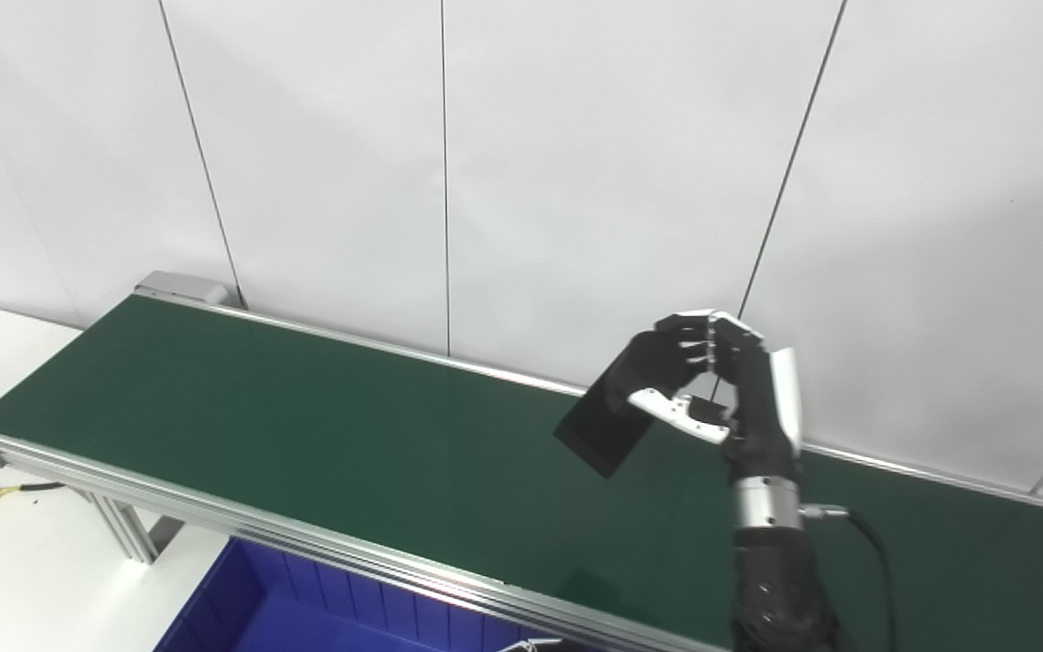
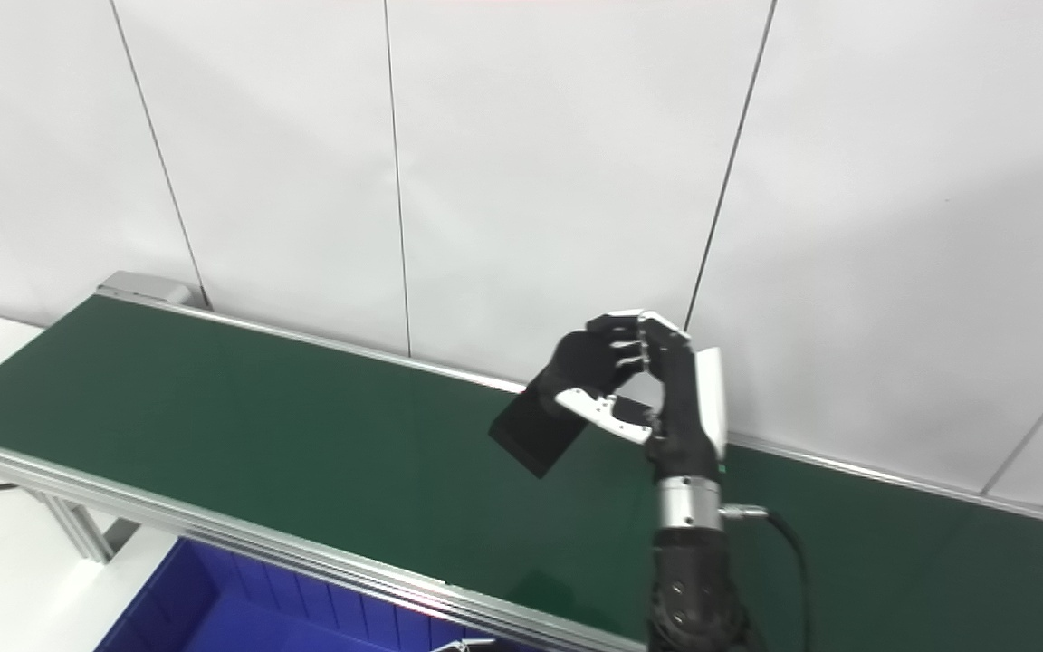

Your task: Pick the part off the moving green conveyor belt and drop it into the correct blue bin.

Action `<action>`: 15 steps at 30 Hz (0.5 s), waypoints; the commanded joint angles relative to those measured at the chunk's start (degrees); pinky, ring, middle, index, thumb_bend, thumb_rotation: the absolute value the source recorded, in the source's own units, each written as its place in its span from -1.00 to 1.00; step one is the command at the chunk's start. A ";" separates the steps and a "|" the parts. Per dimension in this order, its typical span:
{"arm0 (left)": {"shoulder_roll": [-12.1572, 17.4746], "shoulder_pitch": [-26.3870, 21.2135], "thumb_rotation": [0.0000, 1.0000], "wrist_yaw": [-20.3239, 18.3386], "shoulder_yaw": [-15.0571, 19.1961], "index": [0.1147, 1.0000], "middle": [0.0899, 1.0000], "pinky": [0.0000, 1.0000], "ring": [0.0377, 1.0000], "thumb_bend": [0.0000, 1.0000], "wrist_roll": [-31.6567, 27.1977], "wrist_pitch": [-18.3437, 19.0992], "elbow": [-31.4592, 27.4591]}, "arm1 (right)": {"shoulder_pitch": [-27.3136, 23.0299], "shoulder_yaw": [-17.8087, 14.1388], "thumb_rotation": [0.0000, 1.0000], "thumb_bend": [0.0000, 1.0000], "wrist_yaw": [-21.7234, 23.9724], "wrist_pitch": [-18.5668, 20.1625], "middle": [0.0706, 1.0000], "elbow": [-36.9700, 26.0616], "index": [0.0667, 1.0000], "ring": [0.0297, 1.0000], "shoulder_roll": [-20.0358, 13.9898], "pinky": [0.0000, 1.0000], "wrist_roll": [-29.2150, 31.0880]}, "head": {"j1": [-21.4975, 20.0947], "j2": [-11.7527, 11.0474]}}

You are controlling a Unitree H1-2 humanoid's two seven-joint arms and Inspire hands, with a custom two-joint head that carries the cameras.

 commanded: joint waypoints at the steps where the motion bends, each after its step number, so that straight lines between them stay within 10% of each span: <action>1: 0.06 -0.68 -0.61 -0.78 -0.05 0.44 0.40 0.42 0.39 1.00 -0.31 -2.26 -1.35 | -0.33 -0.73 -1.00 0.00 1.23 1.93 -0.07 -5.86 -0.02 -0.15 -0.33 -0.33 0.38 | -0.63 0.27; 15: 1.07 0.52 -0.56 -1.14 0.01 0.46 0.39 0.49 0.42 1.00 -1.67 -2.11 -4.03 | 10.87 -3.83 -1.00 0.00 6.47 9.81 -0.07 -29.38 -0.02 -0.16 -5.46 -0.31 -0.88 | -8.15 5.17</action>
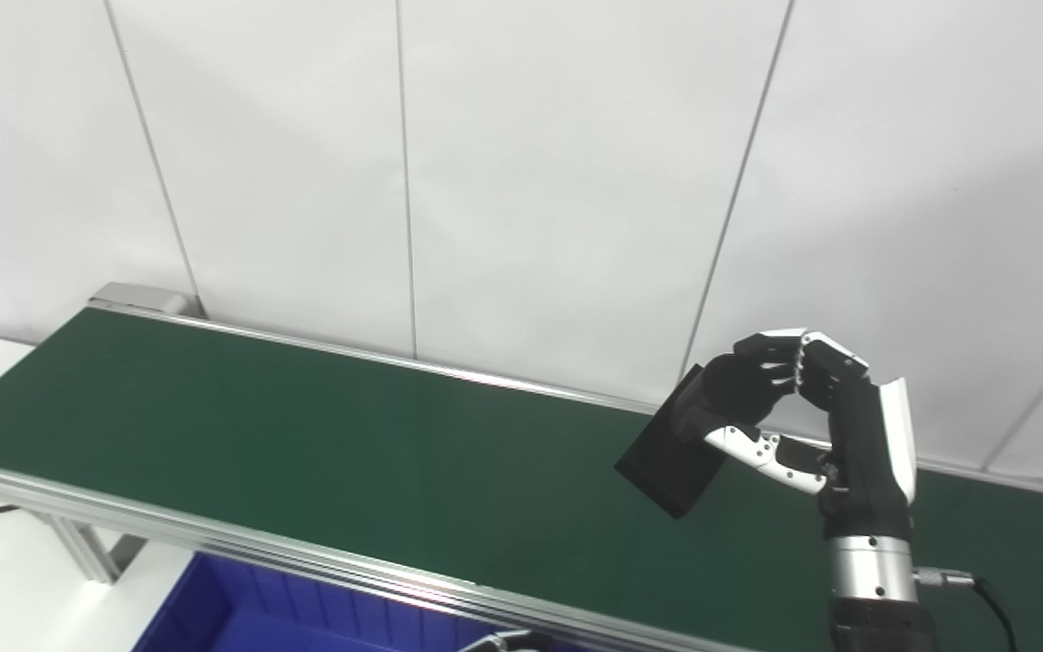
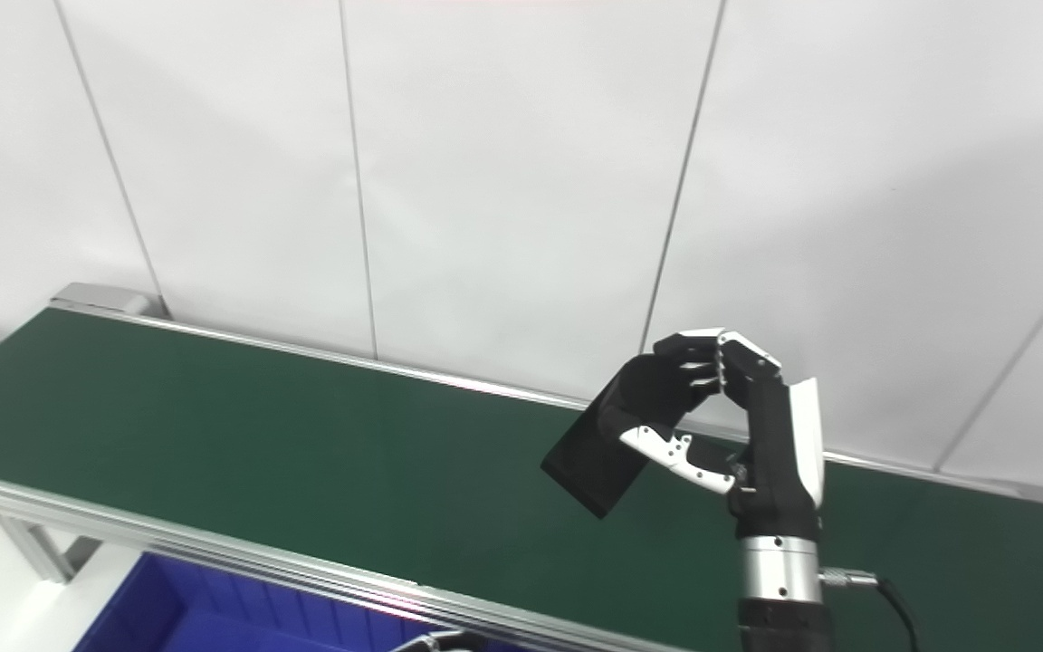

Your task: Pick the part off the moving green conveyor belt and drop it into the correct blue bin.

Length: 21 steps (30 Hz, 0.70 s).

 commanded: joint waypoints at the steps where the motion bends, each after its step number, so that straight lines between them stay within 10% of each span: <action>1: 0.54 0.08 -0.57 -1.04 -0.24 0.46 0.40 0.49 0.42 1.00 -1.17 -2.11 -2.42 | -0.34 -0.70 -1.00 0.00 0.76 1.08 -0.07 -4.31 -0.02 -0.16 -0.46 -0.31 0.00 | 0.01 0.09; 21: 3.66 2.93 -0.48 -0.49 -0.03 0.48 0.42 0.59 0.48 1.00 -4.94 7.64 -15.55 | 17.60 -1.28 -1.00 -0.01 5.70 7.97 -0.05 -22.61 0.01 -0.16 -1.10 -0.33 -2.41 | -9.67 13.60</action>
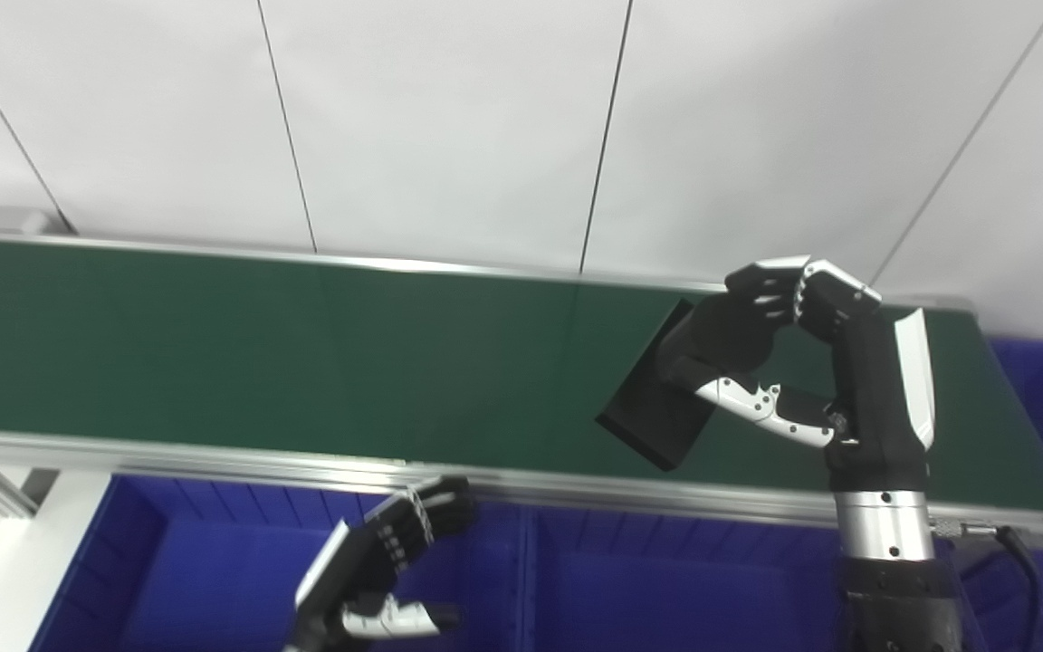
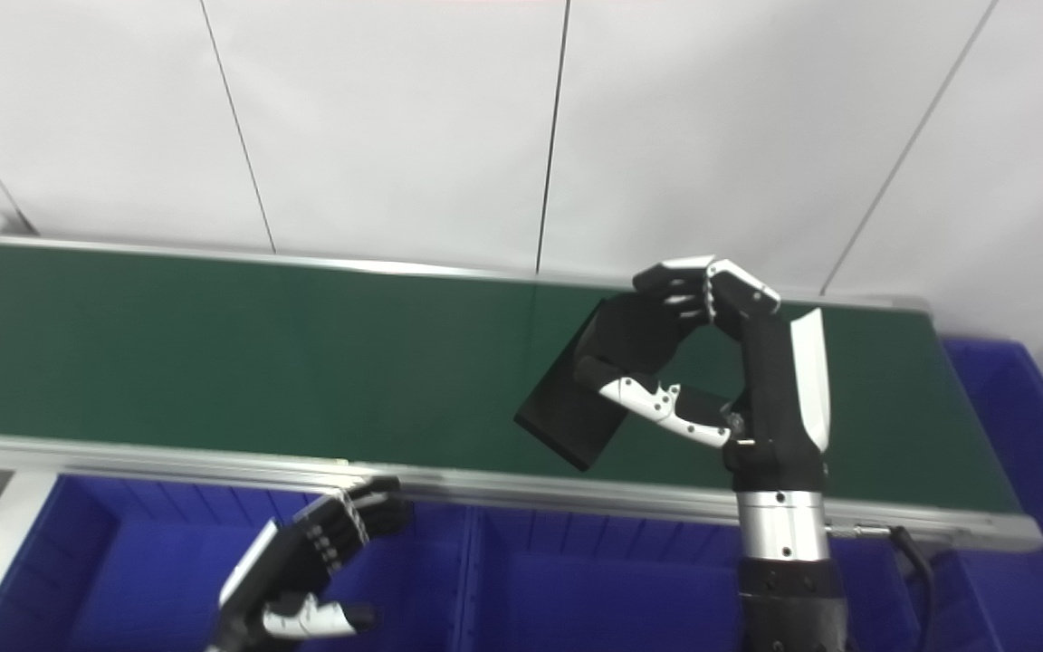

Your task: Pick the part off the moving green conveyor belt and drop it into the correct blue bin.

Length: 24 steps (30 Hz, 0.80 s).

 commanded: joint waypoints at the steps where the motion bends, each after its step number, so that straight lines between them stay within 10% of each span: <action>1: 0.32 -0.24 -0.47 -0.14 0.09 0.47 0.41 0.60 0.48 1.00 -1.67 -0.04 -2.09 | 1.70 0.66 -1.00 -0.01 0.26 -0.14 -0.04 -2.07 0.00 -0.15 0.58 -0.35 -0.49 | -0.05 0.21; 24: 1.39 -0.17 -0.53 -1.19 0.75 0.44 0.33 0.51 0.40 0.98 -5.86 3.17 -6.03 | 15.61 4.35 -1.00 -0.01 -2.08 -5.49 -0.02 5.81 -0.04 -0.14 2.41 -0.35 -0.91 | -3.34 4.15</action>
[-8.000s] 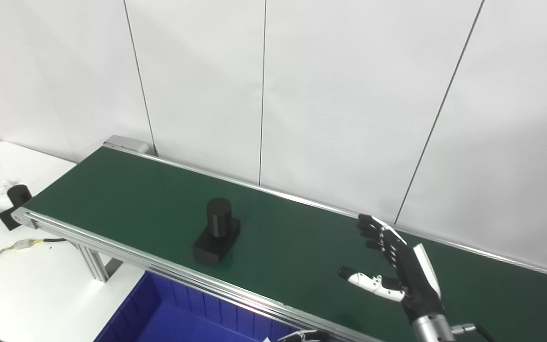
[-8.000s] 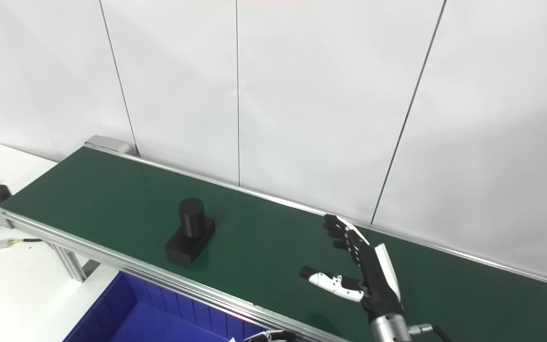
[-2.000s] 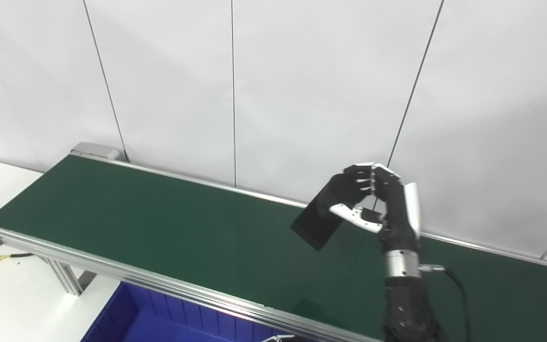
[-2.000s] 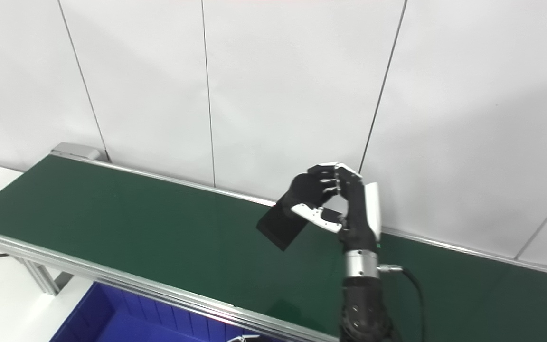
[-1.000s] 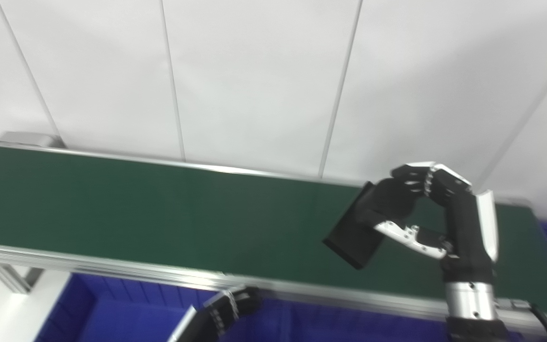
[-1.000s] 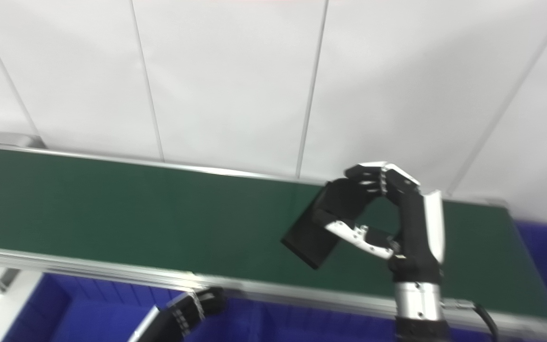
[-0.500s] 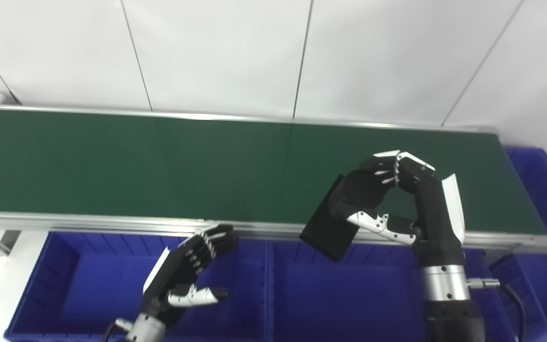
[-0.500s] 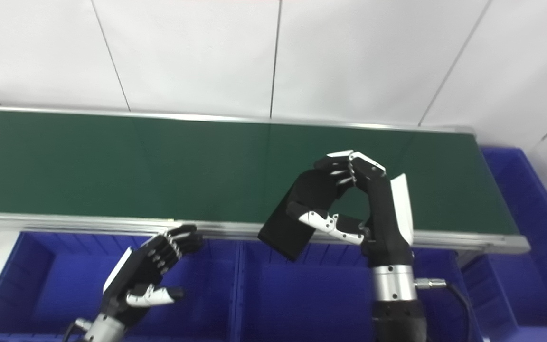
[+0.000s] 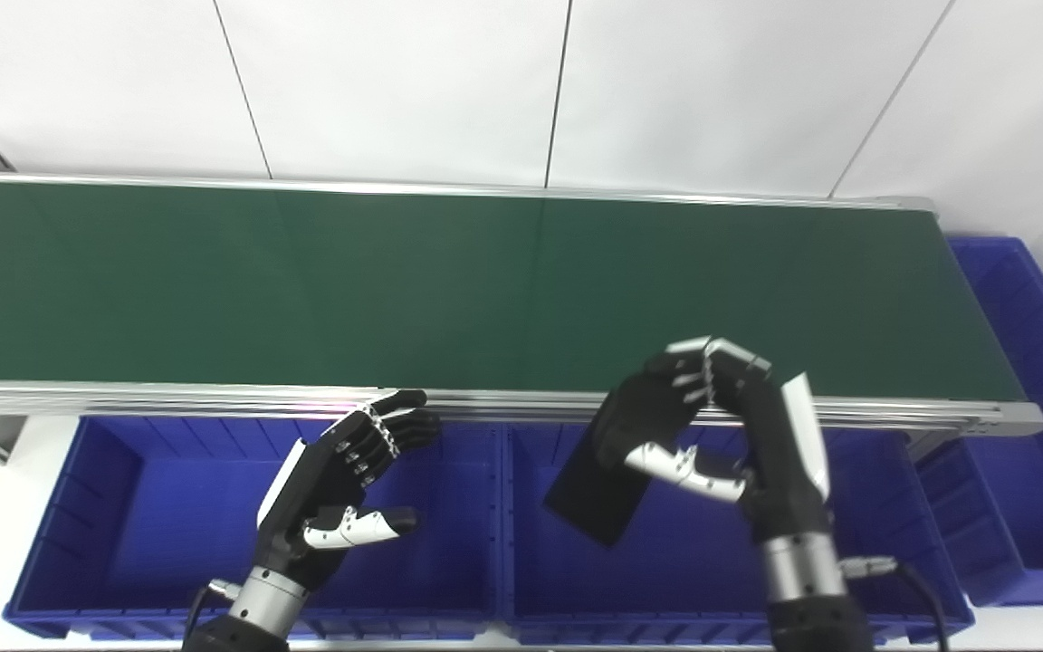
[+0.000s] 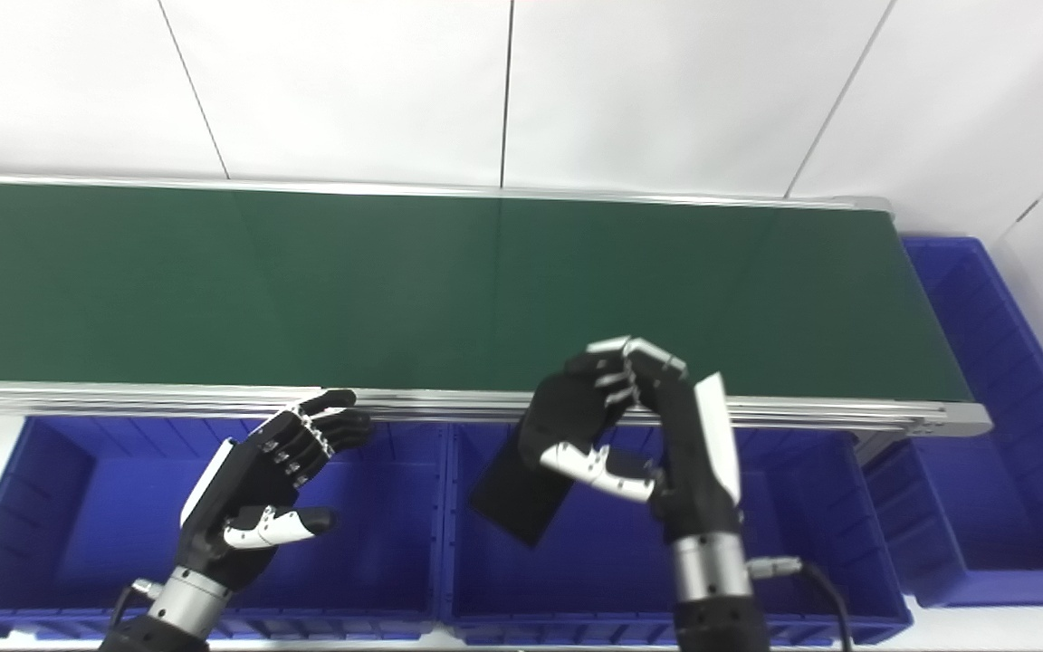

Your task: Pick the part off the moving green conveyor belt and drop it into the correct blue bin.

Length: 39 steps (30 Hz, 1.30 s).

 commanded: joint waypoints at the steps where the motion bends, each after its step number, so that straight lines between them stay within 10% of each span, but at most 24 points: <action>1: 0.52 -0.34 -0.53 -0.76 0.05 0.44 0.33 0.50 0.40 0.99 -1.00 -0.78 -2.53 | -0.42 0.17 -1.00 -0.01 -1.72 -5.16 -0.02 -0.77 -0.04 -0.14 0.26 -0.35 0.13 | -0.27 0.10; 39: 2.29 0.69 -0.51 -0.78 0.65 0.47 0.41 0.49 0.42 0.97 -1.89 1.14 -4.95 | -0.99 6.10 -1.00 -0.01 -10.06 -12.88 -0.07 14.04 0.02 -0.21 -5.67 -0.25 -17.13 | -0.85 1.38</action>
